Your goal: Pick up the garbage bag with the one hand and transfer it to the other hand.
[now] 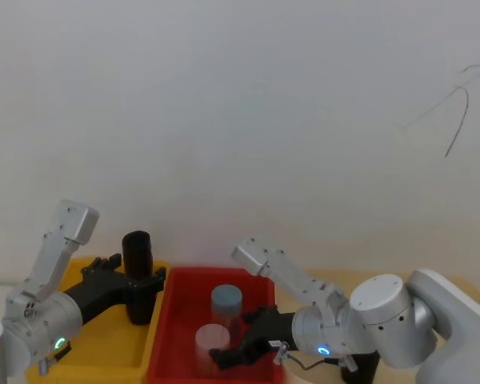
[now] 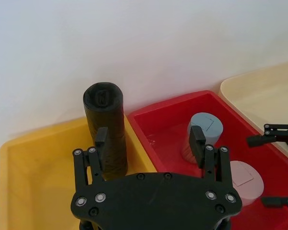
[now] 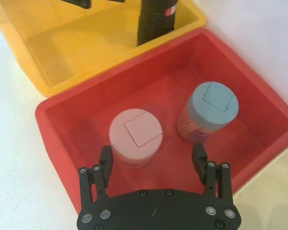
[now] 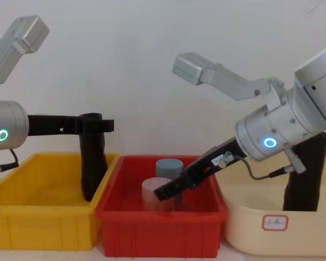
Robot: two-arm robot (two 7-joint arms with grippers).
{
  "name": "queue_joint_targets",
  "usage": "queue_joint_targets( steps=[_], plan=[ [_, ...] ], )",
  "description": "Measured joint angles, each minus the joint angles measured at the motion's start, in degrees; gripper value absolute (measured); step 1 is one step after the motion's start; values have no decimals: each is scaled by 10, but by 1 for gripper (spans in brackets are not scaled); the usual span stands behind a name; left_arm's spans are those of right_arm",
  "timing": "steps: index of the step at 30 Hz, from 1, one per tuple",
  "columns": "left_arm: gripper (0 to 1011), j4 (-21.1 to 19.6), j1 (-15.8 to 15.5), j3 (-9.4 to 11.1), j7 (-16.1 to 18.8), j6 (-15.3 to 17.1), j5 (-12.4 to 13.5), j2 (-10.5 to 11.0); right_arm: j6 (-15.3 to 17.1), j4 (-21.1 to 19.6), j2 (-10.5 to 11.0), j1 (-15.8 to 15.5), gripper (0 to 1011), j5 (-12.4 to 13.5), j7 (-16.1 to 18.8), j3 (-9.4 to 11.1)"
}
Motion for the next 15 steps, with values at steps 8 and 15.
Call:
queue_joint_targets(
  steps=[8,15],
  plan=[
    [1002,0,0,0,0,0,0,0,-1,6,-6,6,1001,-7,11,-7],
    [1001,0,0,0,0,0,0,0,-5,15,-12,11,1001,-13,20,-13]
  ],
)
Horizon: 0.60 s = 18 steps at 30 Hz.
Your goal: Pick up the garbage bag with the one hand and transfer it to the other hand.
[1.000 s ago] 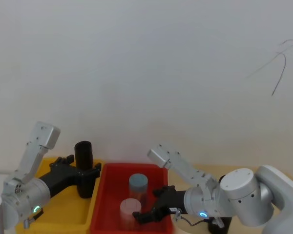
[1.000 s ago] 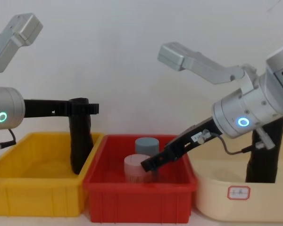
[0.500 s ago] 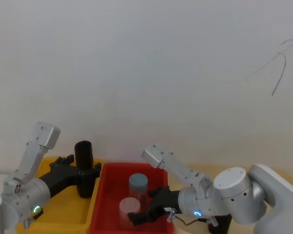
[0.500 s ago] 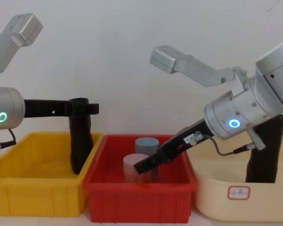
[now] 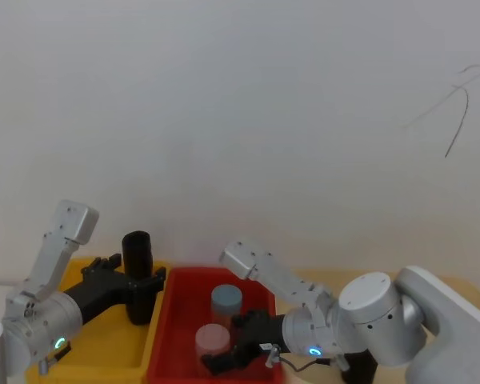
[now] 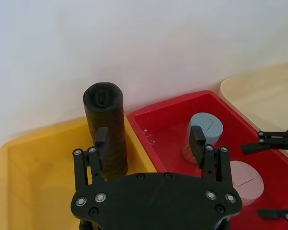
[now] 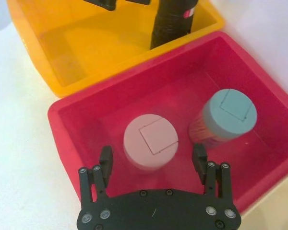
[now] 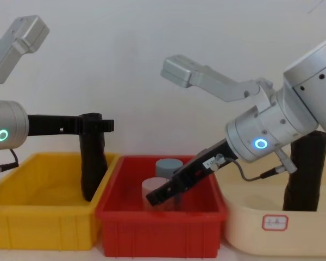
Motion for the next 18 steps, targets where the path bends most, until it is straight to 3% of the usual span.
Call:
queue_joint_targets(
  steps=[18],
  plan=[
    [1001,0,0,0,0,0,0,0,-25,46,-30,13,1001,-9,10,-2]
  ],
)
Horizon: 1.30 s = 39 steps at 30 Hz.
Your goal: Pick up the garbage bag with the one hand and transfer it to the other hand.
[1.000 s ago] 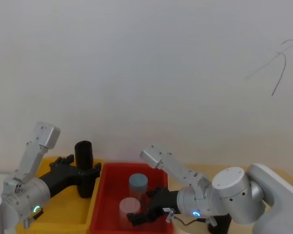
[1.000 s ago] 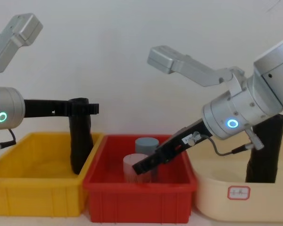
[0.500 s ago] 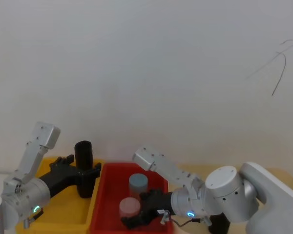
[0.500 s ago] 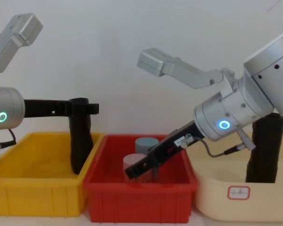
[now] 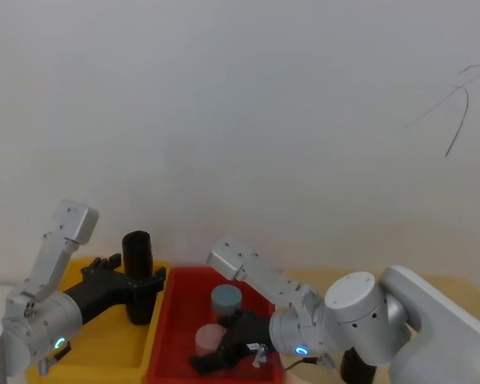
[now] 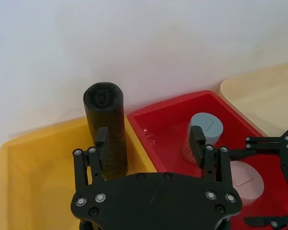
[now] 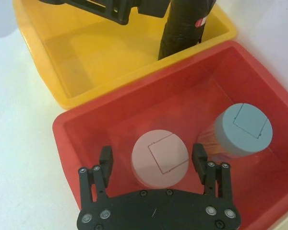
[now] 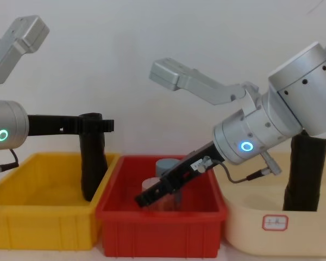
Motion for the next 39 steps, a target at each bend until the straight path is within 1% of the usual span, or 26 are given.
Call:
queue_joint_targets(
  steps=[7,10,11,12,16,17,19,21,33,39],
  plan=[
    [1002,0,0,0,0,0,0,0,-6,10,-6,2,1000,-1,0,2],
    [1002,0,0,0,0,0,0,0,-7,13,-8,3,956,-1,0,3],
    [1002,0,0,0,0,0,0,0,-7,14,-9,3,918,-1,-1,3],
    [1001,0,0,0,0,0,0,0,-8,15,-9,3,909,-1,-1,3],
    [1002,0,0,0,0,0,0,0,-9,18,-11,4,792,-2,-1,3],
    [1002,0,0,0,0,0,0,0,-10,18,-12,4,792,-2,-1,3],
    [1002,0,0,0,0,0,0,0,-10,19,-12,4,696,-2,-1,4],
    [1002,0,0,0,0,0,0,0,-11,19,-13,4,667,-2,-1,4],
    [1002,0,0,0,0,0,0,0,-12,19,-13,4,664,-2,-2,6],
    [1001,0,0,0,0,0,0,0,-10,-3,-4,-3,664,-1,-7,17]
  ],
)
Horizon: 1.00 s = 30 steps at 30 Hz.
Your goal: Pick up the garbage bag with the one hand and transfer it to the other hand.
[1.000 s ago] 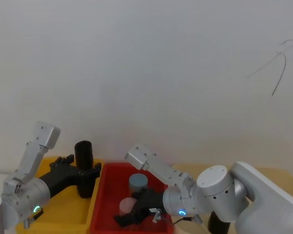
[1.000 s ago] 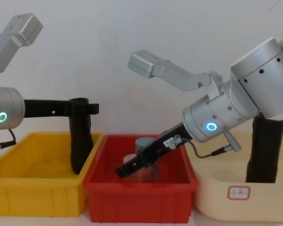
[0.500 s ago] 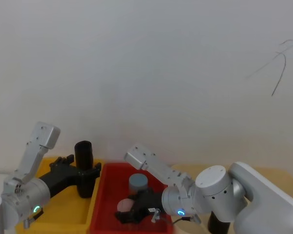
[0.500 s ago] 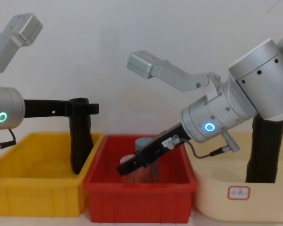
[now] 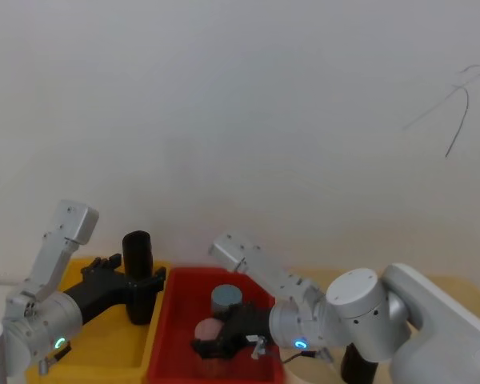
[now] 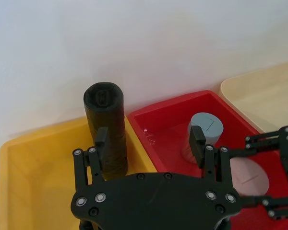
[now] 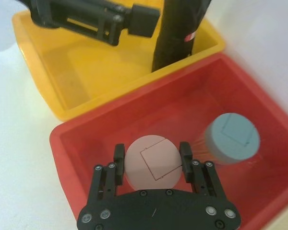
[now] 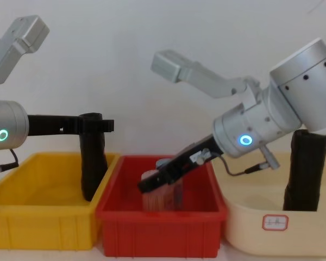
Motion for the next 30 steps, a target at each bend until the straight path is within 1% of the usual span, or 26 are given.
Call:
queue_joint_targets(
  steps=[3,8,9,14,15,17,18,24,25,30],
  plan=[
    [1002,0,0,0,0,0,0,0,2,-15,5,-4,664,1,-4,6],
    [1002,0,0,0,0,0,0,0,8,-54,22,-11,664,5,-14,24],
    [1002,0,0,0,0,0,0,0,10,-69,27,-13,664,7,-18,31],
    [1002,0,0,0,0,0,0,0,16,-111,47,-21,664,12,-27,51],
    [1001,0,0,0,0,0,0,0,18,-127,54,-25,664,14,-30,58],
    [1002,0,0,0,0,0,0,0,19,-136,60,-28,664,16,-33,62],
    [1002,0,0,0,0,0,0,0,21,-149,65,-31,664,18,-36,69],
    [1002,0,0,0,0,0,0,0,25,-182,84,-43,664,24,-48,87],
    [1002,0,0,0,0,0,0,0,26,-191,89,-46,664,25,-51,93],
    [1001,0,0,0,0,0,0,0,29,-205,101,-55,664,26,-64,106]
  ],
)
